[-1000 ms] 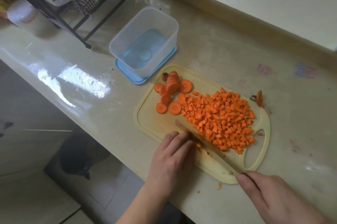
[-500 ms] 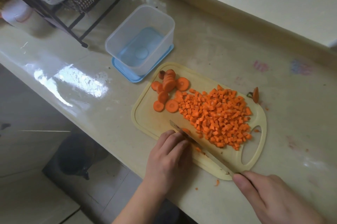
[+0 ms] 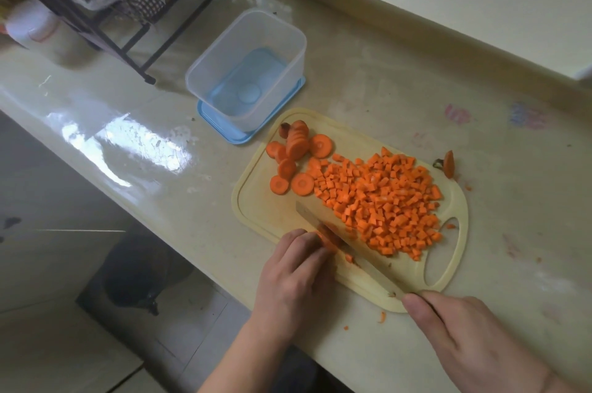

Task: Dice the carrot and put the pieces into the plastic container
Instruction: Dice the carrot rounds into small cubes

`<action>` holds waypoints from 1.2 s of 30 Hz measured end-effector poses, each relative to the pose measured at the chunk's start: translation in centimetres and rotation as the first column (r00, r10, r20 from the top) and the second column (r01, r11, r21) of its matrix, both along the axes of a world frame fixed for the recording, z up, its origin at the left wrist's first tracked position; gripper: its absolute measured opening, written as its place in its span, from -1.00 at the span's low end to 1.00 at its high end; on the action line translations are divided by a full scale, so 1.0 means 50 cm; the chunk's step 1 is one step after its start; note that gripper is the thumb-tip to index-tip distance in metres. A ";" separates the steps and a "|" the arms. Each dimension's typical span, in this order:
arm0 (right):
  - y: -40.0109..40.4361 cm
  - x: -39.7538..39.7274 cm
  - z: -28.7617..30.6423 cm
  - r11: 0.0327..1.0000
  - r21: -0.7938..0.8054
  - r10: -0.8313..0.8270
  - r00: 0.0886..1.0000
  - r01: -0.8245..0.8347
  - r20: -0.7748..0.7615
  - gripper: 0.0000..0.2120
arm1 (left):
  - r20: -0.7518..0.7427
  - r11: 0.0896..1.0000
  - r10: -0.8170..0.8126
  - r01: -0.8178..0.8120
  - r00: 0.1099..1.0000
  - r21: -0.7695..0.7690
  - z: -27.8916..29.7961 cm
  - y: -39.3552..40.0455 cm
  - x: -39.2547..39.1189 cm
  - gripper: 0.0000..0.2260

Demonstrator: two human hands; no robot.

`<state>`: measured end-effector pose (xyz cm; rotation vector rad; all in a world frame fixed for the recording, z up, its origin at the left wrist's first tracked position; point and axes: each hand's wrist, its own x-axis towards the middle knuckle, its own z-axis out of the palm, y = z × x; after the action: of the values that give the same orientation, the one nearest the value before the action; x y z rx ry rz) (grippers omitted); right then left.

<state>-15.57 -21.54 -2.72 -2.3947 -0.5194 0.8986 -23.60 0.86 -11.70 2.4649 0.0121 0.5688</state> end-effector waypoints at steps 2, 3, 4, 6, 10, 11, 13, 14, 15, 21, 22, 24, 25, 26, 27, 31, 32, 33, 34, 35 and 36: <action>-0.006 -0.006 0.005 1.000 -0.005 0.020 1.000 -0.020 -0.011 -0.16 | 0.004 1.000 -0.002 0.002 1.000 0.001 -0.004 -0.001 -0.002 -0.85; -0.008 -0.009 0.008 1.000 -0.008 0.024 1.000 -0.024 -0.019 -0.15 | 0.006 1.000 -0.002 0.002 1.000 0.001 -0.005 0.000 -0.002 -0.85; -0.010 -0.011 0.010 1.000 -0.014 0.023 0.999 -0.023 -0.026 -0.13 | 0.008 1.000 0.000 0.000 1.000 0.003 -0.004 0.000 -0.002 -0.86; -0.016 -0.016 0.008 0.999 -0.045 0.019 0.999 -0.021 -0.035 -0.07 | 0.004 1.000 -0.001 0.001 1.000 -0.003 -0.001 0.001 -0.001 -0.86; 0.002 -0.021 -0.003 0.990 -0.122 0.065 0.997 -0.068 -0.027 -0.02 | -0.014 1.000 0.003 -0.003 1.000 -0.020 0.000 0.001 -0.002 -0.88; 0.011 -0.020 -0.007 0.989 -0.126 0.077 0.997 -0.079 -0.015 -0.06 | -0.015 1.000 0.002 -0.002 1.000 -0.025 0.000 0.001 -0.001 -0.87; 0.028 -0.013 -0.011 0.993 -0.085 0.077 0.997 -0.076 0.004 -0.17 | -0.018 1.000 -0.004 0.003 1.000 -0.029 0.002 0.003 0.000 -0.88; 0.032 -0.009 -0.013 0.997 -0.050 0.064 0.998 -0.064 0.006 -0.22 | -0.020 1.000 -0.005 0.005 1.000 -0.029 0.004 0.004 -0.001 -0.88; 0.034 -0.006 -0.011 0.999 -0.016 0.046 0.999 -0.046 -0.006 -0.25 | -0.023 1.000 -0.009 0.008 1.000 -0.031 0.006 0.005 -0.004 -0.88; 0.008 -0.007 0.010 0.999 0.033 0.008 0.999 -0.007 -0.037 -0.22 | -0.028 0.998 0.004 -0.006 1.000 -0.061 0.001 0.007 -0.016 -0.84; 0.005 -0.012 0.009 1.000 0.024 0.014 0.999 -0.014 -0.035 -0.19 | -0.025 0.998 0.016 -0.017 1.000 -0.065 -0.002 0.007 -0.017 -0.85; -0.004 -0.018 0.006 1.000 0.004 0.026 0.999 -0.025 -0.038 -0.14 | -0.006 0.999 0.014 -0.014 1.000 -0.047 -0.009 0.008 -0.018 -0.87; -0.007 -0.020 0.006 1.000 -0.007 0.027 0.999 -0.028 -0.040 -0.13 | 0.001 1.000 0.012 -0.012 1.000 -0.025 -0.011 0.008 -0.019 -0.87; -0.009 -0.020 0.007 0.999 -0.023 0.034 0.999 -0.035 -0.042 -0.12 | 0.003 1.000 0.020 -0.020 1.000 0.007 -0.013 0.008 -0.021 -0.88; -0.009 -0.021 0.008 0.998 -0.040 0.045 0.998 -0.047 -0.042 -0.11 | 0.003 0.998 0.040 -0.040 0.999 0.047 -0.013 0.008 -0.022 -0.88; -0.008 -0.024 0.009 0.994 -0.095 0.052 0.999 -0.052 -0.010 -0.08 | 0.009 0.992 0.081 -0.082 0.997 0.093 -0.020 0.008 -0.023 -0.80; -0.007 -0.025 0.010 0.990 -0.127 0.061 0.998 -0.061 -0.005 -0.07 | 0.007 0.994 0.073 -0.073 0.997 0.085 -0.023 0.008 -0.024 -0.78; -0.005 -0.026 0.011 0.984 -0.164 0.074 0.997 -0.074 -0.009 -0.05 | 0.001 0.995 0.063 -0.063 0.998 0.076 -0.024 0.009 -0.024 -0.75; -0.001 -0.027 0.012 0.977 -0.195 0.083 0.996 -0.086 -0.024 -0.03 | -0.006 0.996 0.055 -0.055 0.998 0.070 -0.025 0.010 -0.024 -0.73; 0.005 -0.028 0.013 0.969 -0.223 0.099 0.994 -0.104 -0.037 0.00 | -0.010 0.997 0.050 -0.049 0.999 0.064 -0.027 0.010 -0.025 -0.72; 0.013 -0.029 0.012 0.959 -0.253 0.120 0.992 -0.129 -0.049 0.02 | -0.013 0.997 0.049 -0.048 0.999 0.061 -0.029 0.011 -0.024 -0.71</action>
<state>-17.00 -20.89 -2.10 -2.5955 -0.5772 1.1188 -24.82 1.42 -13.17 2.5333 0.0620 0.5803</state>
